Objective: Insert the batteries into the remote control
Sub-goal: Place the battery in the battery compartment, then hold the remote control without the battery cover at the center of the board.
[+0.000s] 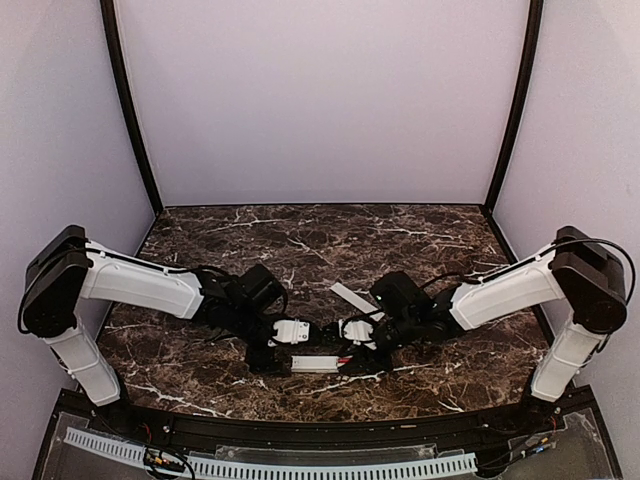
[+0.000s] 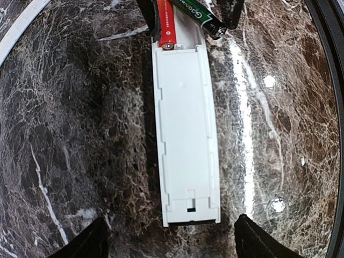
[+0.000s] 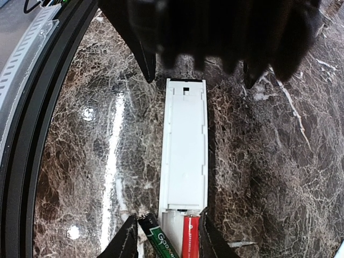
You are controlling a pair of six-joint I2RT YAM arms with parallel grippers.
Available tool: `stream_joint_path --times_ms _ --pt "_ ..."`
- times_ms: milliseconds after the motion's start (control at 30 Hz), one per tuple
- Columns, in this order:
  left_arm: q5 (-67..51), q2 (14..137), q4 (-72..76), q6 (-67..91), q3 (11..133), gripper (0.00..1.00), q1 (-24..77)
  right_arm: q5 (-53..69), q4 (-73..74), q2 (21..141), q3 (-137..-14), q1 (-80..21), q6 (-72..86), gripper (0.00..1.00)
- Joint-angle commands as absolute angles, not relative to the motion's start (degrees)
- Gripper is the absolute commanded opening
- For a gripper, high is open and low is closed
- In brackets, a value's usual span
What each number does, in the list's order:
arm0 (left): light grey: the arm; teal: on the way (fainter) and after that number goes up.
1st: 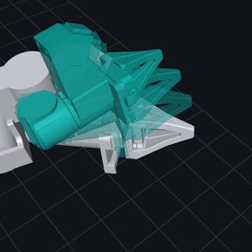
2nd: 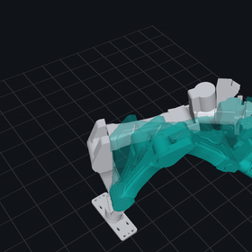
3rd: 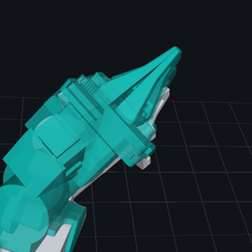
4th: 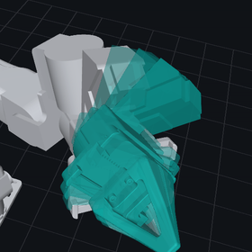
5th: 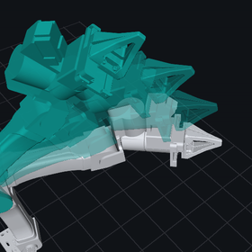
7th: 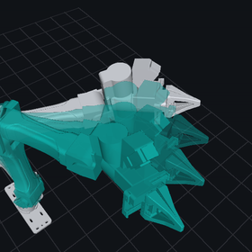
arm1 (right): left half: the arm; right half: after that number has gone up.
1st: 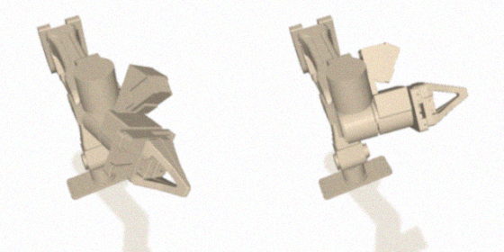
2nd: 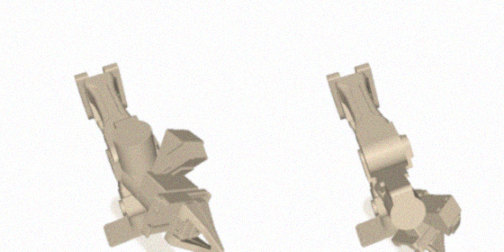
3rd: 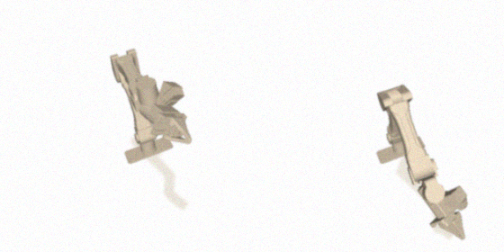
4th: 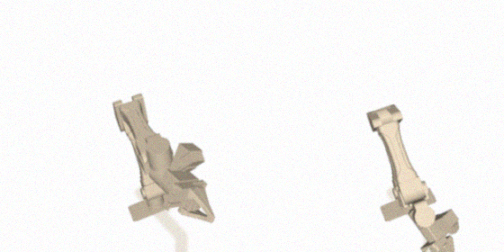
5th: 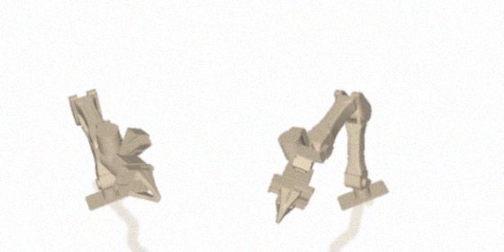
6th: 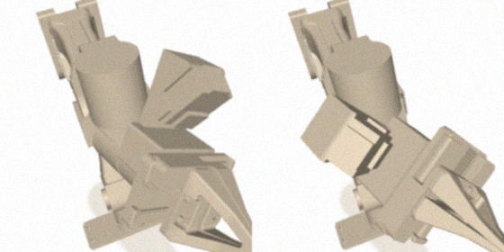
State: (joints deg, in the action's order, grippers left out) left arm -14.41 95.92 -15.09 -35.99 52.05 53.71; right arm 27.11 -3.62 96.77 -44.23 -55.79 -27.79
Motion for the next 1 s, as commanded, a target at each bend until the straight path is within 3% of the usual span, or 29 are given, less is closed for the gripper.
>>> stream_joint_path --times_ms 0,333,533,600,700,833,967 --pt "-16.15 96.49 -16.95 -35.38 53.65 0.80 53.71 27.10 -1.41 94.11 -45.74 -56.13 -28.42 0.37" --pt "-17.28 97.84 -15.98 -34.86 54.14 0.80 55.64 29.66 -2.92 87.63 -45.40 -55.30 -24.36 0.42" --pt "-16.25 99.12 -14.29 -34.04 54.51 0.77 55.81 30.09 -4.41 80.62 -43.73 -52.84 -3.95 0.38" --pt "-16.00 99.25 -14.03 -33.86 54.44 0.76 55.83 27.82 -5.16 78.21 -42.21 -52.82 4.87 0.33" --pt "-15.91 99.23 -12.60 -33.48 54.14 0.73 55.89 24.37 -6.76 77.02 -40.18 -52.93 20.54 0.16" --pt "-15.52 99.36 -10.72 -32.79 53.52 0.68 56.03 22.60 -7.12 81.31 -40.83 -55.99 35.35 0.03" --pt "-14.63 99.32 -9.36 -32.84 52.64 0.64 57.00 23.24 -8.16 87.91 -43.48 -59.22 42.30 0.00"
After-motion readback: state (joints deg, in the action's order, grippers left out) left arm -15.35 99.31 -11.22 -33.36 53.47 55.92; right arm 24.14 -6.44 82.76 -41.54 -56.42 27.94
